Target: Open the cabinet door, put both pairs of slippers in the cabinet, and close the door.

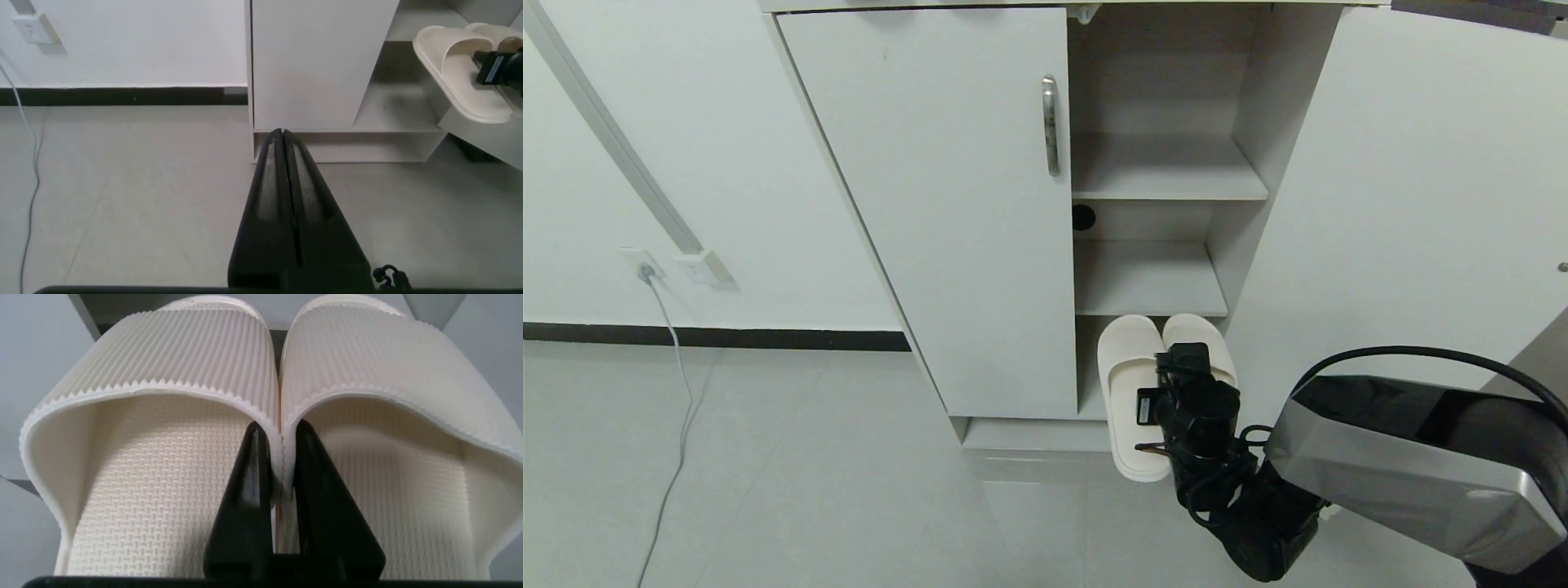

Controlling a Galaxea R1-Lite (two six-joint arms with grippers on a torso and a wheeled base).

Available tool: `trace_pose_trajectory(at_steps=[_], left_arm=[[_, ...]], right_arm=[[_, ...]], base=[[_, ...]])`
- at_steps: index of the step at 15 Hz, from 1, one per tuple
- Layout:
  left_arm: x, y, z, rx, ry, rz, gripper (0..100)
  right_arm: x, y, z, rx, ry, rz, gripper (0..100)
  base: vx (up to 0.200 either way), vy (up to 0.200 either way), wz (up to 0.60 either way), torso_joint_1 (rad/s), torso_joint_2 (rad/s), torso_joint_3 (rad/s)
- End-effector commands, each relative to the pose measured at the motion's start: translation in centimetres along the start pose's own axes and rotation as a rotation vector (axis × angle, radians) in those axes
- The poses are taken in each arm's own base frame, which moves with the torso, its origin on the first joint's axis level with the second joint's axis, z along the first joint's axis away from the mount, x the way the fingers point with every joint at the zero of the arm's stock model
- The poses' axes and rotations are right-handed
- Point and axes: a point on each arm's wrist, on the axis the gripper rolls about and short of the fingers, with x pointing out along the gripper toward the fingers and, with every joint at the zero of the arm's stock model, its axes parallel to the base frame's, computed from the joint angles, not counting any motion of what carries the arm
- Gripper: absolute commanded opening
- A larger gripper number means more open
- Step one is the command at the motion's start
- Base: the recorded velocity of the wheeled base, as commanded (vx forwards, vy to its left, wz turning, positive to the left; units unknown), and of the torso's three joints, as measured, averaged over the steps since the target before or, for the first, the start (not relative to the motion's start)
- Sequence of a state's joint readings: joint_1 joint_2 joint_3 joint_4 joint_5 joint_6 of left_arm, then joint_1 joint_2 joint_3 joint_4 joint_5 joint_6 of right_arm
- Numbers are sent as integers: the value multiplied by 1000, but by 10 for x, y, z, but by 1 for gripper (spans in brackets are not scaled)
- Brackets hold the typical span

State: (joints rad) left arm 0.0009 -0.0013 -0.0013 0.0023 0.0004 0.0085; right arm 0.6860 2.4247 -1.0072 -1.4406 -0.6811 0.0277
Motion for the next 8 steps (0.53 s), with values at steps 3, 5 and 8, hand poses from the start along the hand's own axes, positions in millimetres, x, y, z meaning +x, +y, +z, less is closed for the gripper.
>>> trace_pose_trajectory(at_steps=[3, 5, 8], left_arm=[[0, 0, 0, 1, 2, 0, 0], [0, 0, 0, 1, 3, 0, 0], [0, 0, 0, 1, 2, 0, 0]], right_arm=[[1, -1, 5, 6, -7, -3, 0], [1, -2, 4, 2, -2, -5, 0], [3, -4, 4, 2, -4, -9, 0]], base=[[133, 0, 0, 0, 0, 0], [200, 0, 0, -5, 2, 7], [200, 0, 0, 5, 9, 5]])
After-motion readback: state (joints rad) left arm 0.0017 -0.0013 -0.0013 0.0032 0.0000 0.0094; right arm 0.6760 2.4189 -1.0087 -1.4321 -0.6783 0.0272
